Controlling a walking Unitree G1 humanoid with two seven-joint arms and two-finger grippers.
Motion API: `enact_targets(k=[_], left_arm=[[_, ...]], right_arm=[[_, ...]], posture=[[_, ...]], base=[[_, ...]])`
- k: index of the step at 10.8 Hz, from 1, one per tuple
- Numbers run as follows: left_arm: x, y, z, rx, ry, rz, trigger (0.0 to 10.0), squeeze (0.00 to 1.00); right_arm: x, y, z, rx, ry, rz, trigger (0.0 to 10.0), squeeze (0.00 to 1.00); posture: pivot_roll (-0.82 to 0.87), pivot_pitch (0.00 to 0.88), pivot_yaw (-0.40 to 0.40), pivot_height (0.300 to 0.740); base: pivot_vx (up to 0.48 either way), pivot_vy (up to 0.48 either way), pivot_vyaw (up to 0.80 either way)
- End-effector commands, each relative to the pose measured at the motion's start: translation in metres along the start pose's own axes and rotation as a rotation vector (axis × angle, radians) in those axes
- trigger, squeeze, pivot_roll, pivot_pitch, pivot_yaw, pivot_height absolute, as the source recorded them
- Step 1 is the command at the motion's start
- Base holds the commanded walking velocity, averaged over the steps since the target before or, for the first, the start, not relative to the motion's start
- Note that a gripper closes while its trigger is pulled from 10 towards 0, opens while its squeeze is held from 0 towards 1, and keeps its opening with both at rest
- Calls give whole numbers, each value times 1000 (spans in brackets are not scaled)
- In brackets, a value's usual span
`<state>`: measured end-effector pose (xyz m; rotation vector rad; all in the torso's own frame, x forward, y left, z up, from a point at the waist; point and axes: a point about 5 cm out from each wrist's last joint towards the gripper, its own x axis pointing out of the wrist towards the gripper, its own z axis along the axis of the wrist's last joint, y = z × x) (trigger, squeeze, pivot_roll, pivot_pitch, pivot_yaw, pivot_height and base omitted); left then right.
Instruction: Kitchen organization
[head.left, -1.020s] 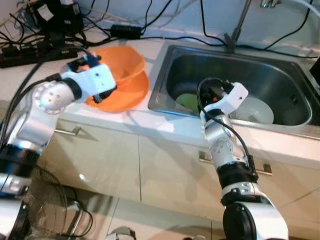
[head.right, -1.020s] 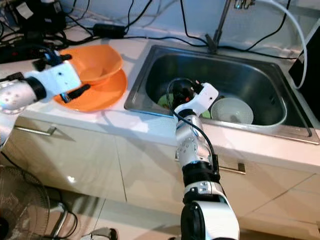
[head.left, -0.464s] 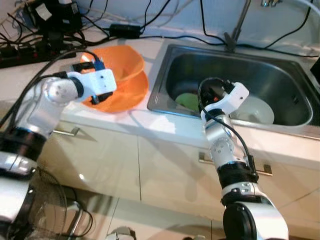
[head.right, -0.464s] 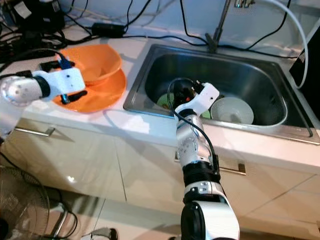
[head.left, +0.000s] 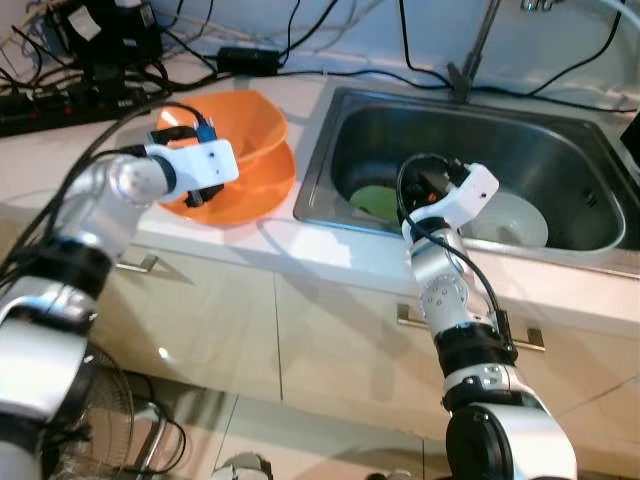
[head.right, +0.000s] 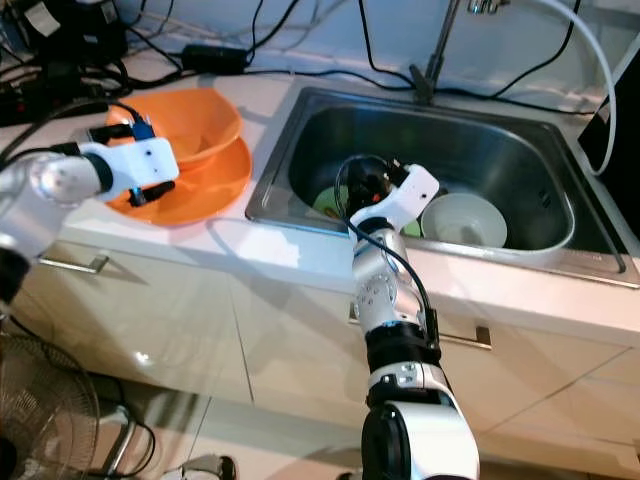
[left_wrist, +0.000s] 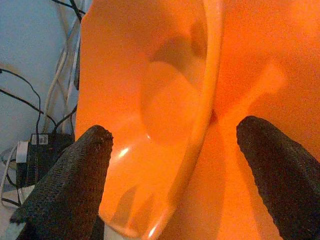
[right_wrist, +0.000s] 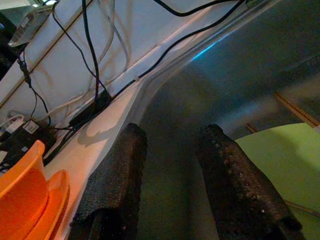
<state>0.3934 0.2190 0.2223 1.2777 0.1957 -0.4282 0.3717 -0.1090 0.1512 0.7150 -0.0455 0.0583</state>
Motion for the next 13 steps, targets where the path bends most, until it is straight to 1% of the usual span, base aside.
enact_targets(k=[1,2,4,8,10,11,13], left_arm=[[2,6,5,18,-7,21,745,0],[4,5,6,19,-10,22,0,0],[7,3,7,21,-14,17,0,0],[8,5,6,27,-17,28,0,0],[8,4,6,32,-28,31,0,0],[9,1,6,26,-37,30,0,0],[9,-4,5,20,-43,22,0,0]], right_arm=[[-2,0,-2,11,12,-9,10000,0],[-2,-1,-2,10,12,-11,10000,0],[-3,-2,-2,10,10,-16,10000,0],[-3,-2,-2,12,11,-17,10000,0],[-2,-1,1,-7,-3,-6,10000,0],[0,3,10,-41,-37,20,10000,0],[3,13,26,-57,-92,61,10000,0]], posture=[[102,59,-14,740],[101,61,-14,740],[98,61,-12,740],[99,57,-10,740],[96,48,-10,740],[95,45,-11,740],[94,39,-15,740]], base=[[0,0,0],[0,0,0],[0,0,0],[0,0,0],[0,0,0],[0,0,0],[0,0,0]])
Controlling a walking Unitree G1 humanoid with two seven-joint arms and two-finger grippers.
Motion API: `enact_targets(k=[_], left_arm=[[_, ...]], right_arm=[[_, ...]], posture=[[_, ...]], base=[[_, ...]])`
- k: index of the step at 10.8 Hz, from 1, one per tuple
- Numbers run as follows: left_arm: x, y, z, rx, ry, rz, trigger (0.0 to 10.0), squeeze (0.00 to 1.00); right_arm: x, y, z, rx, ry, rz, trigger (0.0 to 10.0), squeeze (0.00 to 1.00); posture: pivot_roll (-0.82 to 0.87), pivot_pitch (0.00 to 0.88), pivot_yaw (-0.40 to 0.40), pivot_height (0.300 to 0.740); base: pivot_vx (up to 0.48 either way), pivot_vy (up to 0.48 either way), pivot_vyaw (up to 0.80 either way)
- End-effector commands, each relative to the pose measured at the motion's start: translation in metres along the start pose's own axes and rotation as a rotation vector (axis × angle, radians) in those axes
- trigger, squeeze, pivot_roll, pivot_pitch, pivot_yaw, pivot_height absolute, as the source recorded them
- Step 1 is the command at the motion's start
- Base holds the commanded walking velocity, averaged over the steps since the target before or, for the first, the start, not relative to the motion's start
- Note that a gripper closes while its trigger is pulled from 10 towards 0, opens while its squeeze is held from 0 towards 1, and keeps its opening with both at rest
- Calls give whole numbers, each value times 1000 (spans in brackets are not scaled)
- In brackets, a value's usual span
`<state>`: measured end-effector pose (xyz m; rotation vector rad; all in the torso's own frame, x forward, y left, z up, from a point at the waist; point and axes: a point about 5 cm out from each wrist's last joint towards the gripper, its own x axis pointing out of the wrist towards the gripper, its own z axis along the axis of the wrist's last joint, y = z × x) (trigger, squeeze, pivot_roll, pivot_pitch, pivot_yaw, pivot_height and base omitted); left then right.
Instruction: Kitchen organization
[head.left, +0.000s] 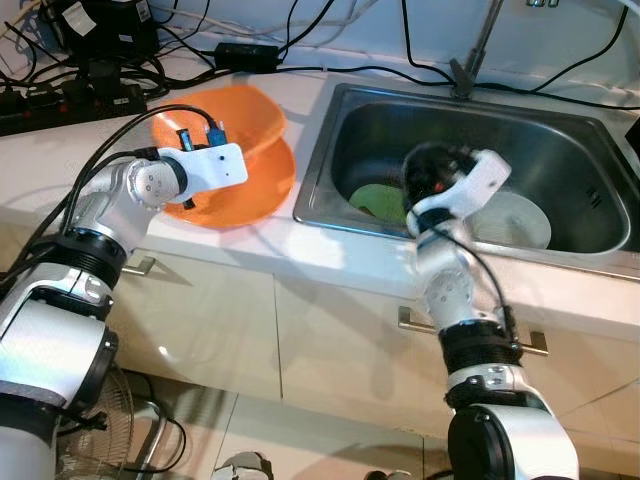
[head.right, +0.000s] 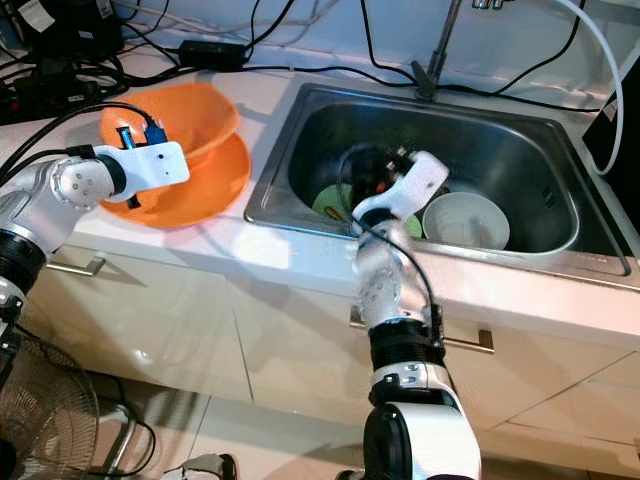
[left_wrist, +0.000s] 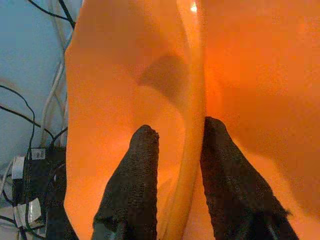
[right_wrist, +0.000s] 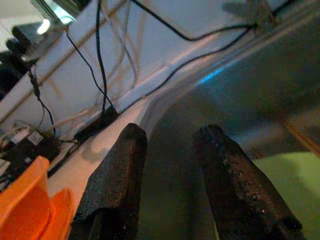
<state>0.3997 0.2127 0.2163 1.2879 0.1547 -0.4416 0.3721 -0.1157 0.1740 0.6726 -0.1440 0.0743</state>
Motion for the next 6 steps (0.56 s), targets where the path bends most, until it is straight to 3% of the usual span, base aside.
enact_targets(k=[1,4,5,6], left_arm=[[0,0,2,0,-12,9,0,0],[0,0,8,43,-43,28,0,0],[-3,12,19,131,-84,119,0,0],[-5,17,29,165,-127,173,0,0]], right_arm=[[4,8,12,-10,-34,32,10000,0],[2,8,10,-7,-27,27,10000,0],[2,8,12,0,-31,21,10000,0],[2,7,13,7,-31,15,10000,0]], posture=[[93,38,-16,740],[93,34,-17,740],[94,37,-17,740],[96,40,-18,740]], base=[[0,0,0],[0,0,0],[0,0,0],[0,0,0]])
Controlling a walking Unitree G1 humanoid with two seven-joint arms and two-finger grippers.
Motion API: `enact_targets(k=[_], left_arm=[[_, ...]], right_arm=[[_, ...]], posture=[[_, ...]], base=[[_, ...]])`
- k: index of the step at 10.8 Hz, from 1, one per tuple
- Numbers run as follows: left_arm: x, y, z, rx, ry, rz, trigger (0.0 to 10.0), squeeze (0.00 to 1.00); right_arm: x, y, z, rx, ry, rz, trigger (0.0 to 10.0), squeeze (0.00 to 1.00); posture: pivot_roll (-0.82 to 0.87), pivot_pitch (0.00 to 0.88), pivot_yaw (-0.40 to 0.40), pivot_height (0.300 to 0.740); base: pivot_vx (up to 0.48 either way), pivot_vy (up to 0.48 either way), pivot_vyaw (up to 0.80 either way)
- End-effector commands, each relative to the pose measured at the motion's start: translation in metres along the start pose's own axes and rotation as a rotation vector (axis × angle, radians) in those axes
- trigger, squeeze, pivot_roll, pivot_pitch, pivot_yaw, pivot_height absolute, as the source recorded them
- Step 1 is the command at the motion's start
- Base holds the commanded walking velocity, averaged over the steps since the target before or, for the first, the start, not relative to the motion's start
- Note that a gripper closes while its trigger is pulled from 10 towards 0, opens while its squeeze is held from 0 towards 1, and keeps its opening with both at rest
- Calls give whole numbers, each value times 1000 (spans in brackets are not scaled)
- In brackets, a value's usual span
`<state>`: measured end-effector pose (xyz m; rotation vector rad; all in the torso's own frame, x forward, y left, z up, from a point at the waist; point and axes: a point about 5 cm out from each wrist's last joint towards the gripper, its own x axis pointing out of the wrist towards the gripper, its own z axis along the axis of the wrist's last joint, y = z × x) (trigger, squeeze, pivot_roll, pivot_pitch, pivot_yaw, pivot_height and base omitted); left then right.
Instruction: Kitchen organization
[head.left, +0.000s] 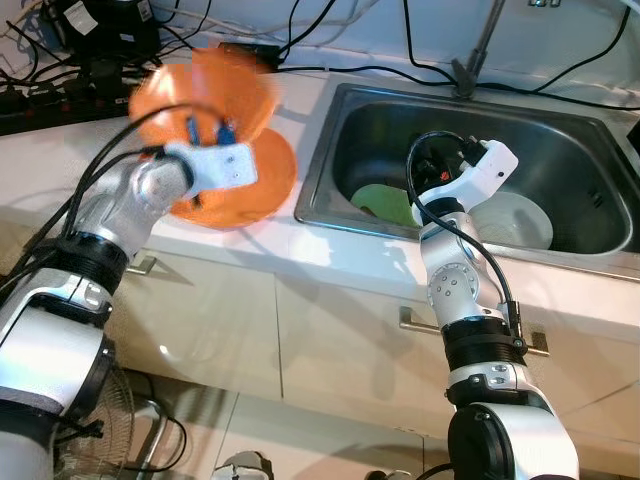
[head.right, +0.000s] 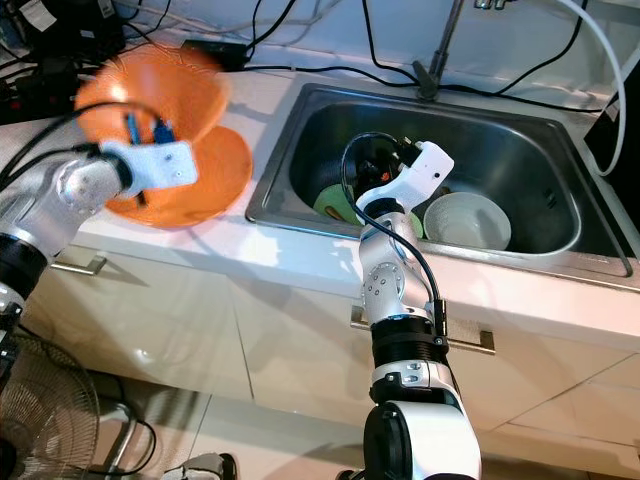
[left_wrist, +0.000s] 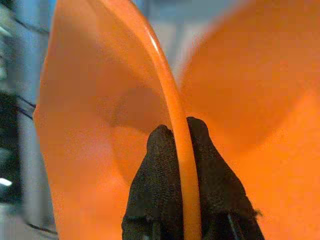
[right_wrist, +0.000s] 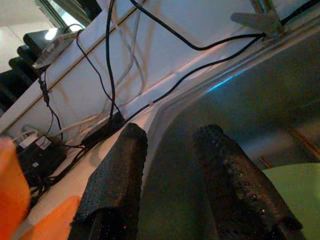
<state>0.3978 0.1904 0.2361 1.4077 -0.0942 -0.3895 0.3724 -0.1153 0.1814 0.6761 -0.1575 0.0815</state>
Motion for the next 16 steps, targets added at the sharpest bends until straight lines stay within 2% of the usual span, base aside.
enact_targets(k=[1,3,5,6,9,10,12,16], left_arm=[[-1,13,18,52,-86,100,10000,0],[-2,8,33,75,-151,135,10000,0],[-4,-5,48,89,-219,125,10000,0],[-4,-14,61,74,-262,113,10000,0],[-2,-30,81,50,-310,84,10000,0],[-1,-33,86,51,-321,73,10000,0],[-1,-36,91,69,-340,50,10000,0],[-4,-35,102,120,-413,34,10000,0]], right_arm=[[2,3,7,9,-19,5,10000,0],[2,6,6,22,-14,9,10000,0],[2,9,9,54,-20,20,10000,0],[1,13,15,116,-32,34,10000,1000],[1,32,29,201,-43,115,10000,1000],[0,39,32,254,-34,149,10000,0],[-3,47,34,288,-16,184,10000,0],[-5,50,31,300,14,198,10000,0]], posture=[[99,44,-20,740],[101,48,-21,740],[96,52,-18,740],[91,50,-16,740],[70,29,-13,740],[65,20,-11,740],[65,9,-9,740],[68,0,-9,740]], base=[[0,0,0],[0,0,0],[0,0,0],[0,0,0],[0,0,0],[0,0,0],[0,0,0],[0,0,0]])
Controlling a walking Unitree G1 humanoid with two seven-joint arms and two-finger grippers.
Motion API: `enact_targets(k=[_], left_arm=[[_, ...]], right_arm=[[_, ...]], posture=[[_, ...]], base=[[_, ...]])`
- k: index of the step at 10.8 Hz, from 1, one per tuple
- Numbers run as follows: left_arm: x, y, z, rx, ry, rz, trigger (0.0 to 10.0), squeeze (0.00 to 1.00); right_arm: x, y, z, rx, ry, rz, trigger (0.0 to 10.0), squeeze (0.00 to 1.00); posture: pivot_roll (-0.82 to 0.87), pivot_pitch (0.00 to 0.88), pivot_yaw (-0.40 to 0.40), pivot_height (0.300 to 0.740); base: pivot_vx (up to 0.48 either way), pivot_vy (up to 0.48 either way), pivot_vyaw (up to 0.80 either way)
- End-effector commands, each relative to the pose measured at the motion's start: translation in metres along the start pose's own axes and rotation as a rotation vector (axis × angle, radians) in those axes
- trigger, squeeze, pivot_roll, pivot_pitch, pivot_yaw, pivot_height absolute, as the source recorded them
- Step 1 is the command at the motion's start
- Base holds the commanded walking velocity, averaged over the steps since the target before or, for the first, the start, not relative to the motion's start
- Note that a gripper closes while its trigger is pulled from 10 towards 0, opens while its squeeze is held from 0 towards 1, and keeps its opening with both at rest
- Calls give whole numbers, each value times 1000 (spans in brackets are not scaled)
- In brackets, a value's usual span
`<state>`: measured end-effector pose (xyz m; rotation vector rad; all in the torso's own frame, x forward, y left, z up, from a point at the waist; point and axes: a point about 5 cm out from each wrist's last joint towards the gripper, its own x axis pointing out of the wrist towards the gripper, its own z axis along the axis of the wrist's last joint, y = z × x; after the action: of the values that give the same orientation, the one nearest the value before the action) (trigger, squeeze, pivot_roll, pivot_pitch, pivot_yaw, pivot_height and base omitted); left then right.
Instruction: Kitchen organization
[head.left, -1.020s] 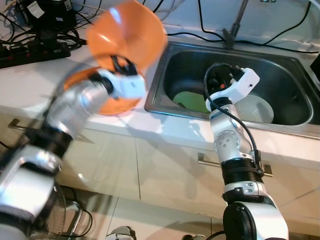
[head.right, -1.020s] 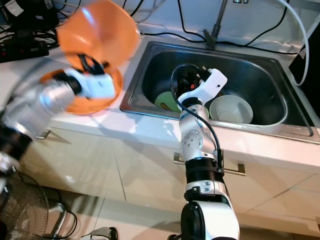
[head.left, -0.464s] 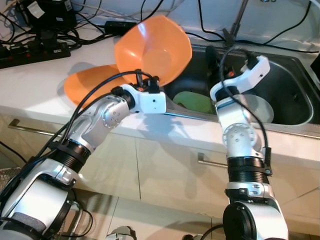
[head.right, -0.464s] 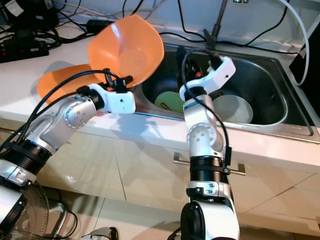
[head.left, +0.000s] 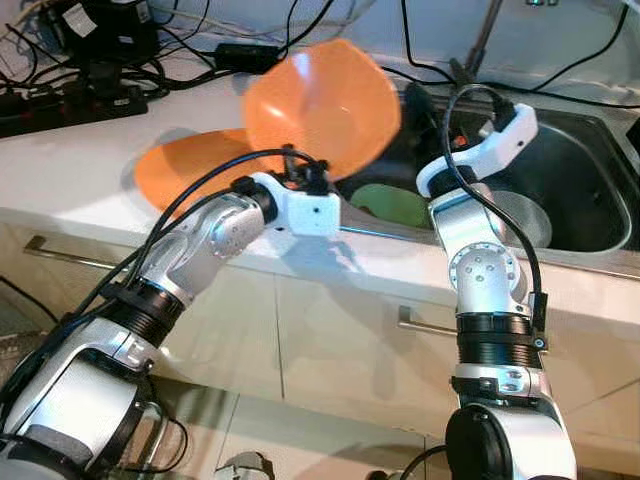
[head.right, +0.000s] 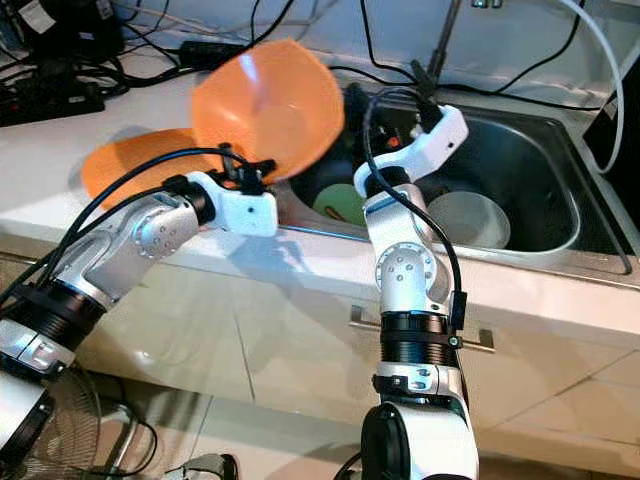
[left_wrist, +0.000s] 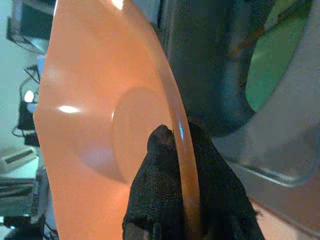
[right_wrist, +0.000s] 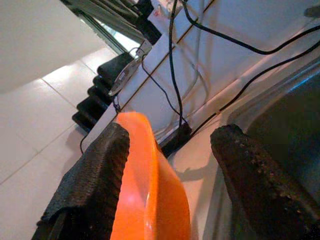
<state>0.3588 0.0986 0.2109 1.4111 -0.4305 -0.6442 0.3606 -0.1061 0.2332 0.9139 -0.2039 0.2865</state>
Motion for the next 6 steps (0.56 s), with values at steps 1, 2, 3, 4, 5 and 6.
enact_targets(k=[1,2,3,4,5,6], left_arm=[[1,12,10,40,-50,29,10000,0],[1,14,11,60,-73,27,10000,0],[0,16,12,75,-87,27,10000,0],[-1,18,13,86,-99,29,10000,0],[-2,19,14,97,-118,30,10000,0],[-2,21,15,118,-134,38,10000,0]], right_arm=[[-1,8,-7,45,6,12,10000,0],[-1,8,-8,45,13,11,10000,0],[-1,8,-10,46,21,12,10000,0],[-1,7,-11,46,26,10,10000,0],[-1,7,-12,48,32,10,10000,0],[-1,7,-13,47,39,11,10000,0]], posture=[[71,0,-10,740],[72,0,-9,740],[74,0,-9,740],[74,0,-9,740],[80,0,-9,740],[81,0,-9,740]], base=[[0,0,0],[0,0,0],[0,0,0],[0,0,0],[0,0,0],[0,0,0]])
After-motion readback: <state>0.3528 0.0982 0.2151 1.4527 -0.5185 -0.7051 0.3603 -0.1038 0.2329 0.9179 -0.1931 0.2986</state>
